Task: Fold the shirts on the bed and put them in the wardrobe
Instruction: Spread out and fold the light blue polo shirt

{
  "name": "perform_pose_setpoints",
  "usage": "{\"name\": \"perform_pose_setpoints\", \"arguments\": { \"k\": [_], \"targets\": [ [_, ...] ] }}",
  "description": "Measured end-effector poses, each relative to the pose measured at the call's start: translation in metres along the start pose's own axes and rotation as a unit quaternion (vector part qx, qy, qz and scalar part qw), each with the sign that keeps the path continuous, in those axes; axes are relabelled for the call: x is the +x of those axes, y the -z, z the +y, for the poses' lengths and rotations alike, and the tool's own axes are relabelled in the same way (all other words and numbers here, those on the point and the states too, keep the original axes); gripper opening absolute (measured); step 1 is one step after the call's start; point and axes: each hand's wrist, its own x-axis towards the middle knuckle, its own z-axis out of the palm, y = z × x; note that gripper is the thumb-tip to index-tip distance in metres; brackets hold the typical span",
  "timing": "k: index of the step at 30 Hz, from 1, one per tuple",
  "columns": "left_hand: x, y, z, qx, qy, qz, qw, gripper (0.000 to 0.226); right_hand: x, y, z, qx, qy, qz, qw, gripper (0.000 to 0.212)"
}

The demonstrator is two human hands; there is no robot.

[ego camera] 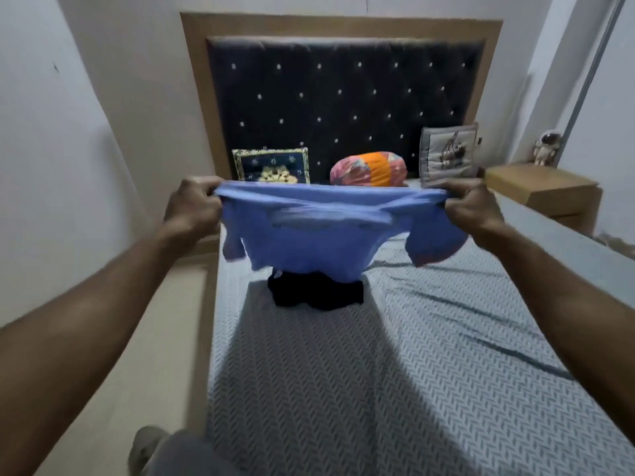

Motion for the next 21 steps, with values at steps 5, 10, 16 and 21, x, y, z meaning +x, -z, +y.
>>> {"name": "perform_pose_setpoints", "arguments": {
  "k": [5, 10, 16, 21],
  "targets": [
    [-0.108, -0.039, -0.089, 0.197, -0.021, -0.181, 0.963, 0.037, -0.124, -0.03, 0.073, -0.107, -0.045, -0.141, 0.983, 0.04],
    [-0.226, -0.075, -0.145, 0.254, 0.02, -0.45, 0.856, 0.019, -0.252, -0.042, 0.145, -0.116, -0.094, -0.277, 0.949, 0.035],
    [-0.329, -0.109, -0.168, 0.309, -0.021, -0.536, 0.785, 0.021, -0.365, -0.043, 0.203, -0.176, -0.051, -0.355, 0.917, 0.017],
    [-0.348, -0.127, -0.151, 0.4, -0.073, -0.524, 0.748, 0.033, -0.39, -0.041, 0.213, -0.241, 0.102, -0.323, 0.909, 0.034]
  ]
}}
